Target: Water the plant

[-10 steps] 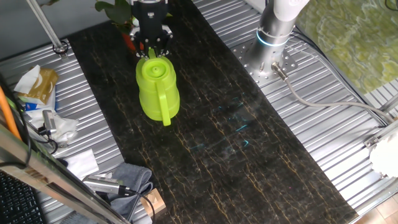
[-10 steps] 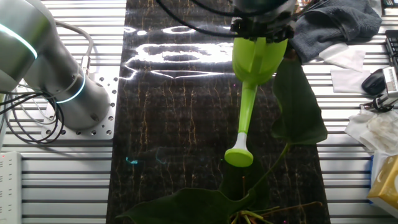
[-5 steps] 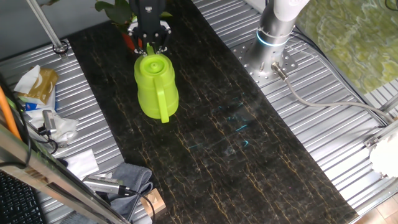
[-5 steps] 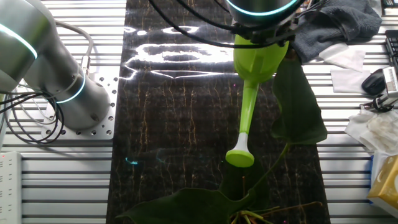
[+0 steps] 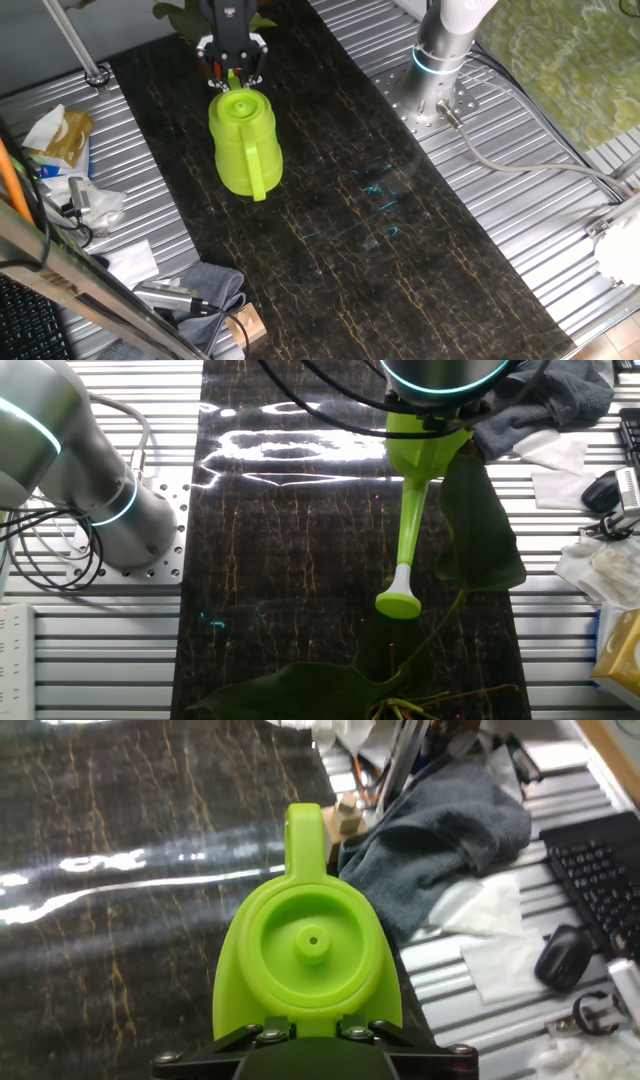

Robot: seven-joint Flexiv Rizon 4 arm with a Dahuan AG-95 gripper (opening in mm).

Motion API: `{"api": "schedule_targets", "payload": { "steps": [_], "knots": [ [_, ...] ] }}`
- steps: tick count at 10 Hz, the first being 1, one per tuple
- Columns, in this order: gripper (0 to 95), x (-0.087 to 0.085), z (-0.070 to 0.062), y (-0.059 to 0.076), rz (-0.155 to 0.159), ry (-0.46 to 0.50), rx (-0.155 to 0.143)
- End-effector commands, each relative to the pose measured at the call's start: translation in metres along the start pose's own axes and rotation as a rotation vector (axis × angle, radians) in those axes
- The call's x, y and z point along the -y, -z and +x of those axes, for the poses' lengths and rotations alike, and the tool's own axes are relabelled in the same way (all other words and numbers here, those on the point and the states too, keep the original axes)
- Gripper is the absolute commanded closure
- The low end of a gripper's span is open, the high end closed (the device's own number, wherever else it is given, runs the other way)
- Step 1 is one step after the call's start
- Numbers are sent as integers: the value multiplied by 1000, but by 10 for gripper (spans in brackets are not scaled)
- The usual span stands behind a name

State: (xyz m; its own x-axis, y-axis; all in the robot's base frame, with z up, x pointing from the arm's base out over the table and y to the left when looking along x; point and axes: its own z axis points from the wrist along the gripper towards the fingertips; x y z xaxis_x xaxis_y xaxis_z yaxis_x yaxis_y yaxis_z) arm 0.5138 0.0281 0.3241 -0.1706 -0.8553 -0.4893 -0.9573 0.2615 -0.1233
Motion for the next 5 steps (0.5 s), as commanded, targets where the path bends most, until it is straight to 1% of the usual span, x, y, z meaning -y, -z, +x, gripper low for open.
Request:
{"api": "schedule_targets", "payload": {
  "steps": [1, 2, 3, 4, 5],
  "knots": [
    [950, -1, -1, 4, 5, -4, 21],
    [950, -2, -1, 6, 8, -3, 31],
    [950, -2, -1, 6, 8, -3, 31],
    [950, -2, -1, 10, 16, -1, 48],
    [950, -3, 0, 13, 19, 3, 60]
  ]
}}
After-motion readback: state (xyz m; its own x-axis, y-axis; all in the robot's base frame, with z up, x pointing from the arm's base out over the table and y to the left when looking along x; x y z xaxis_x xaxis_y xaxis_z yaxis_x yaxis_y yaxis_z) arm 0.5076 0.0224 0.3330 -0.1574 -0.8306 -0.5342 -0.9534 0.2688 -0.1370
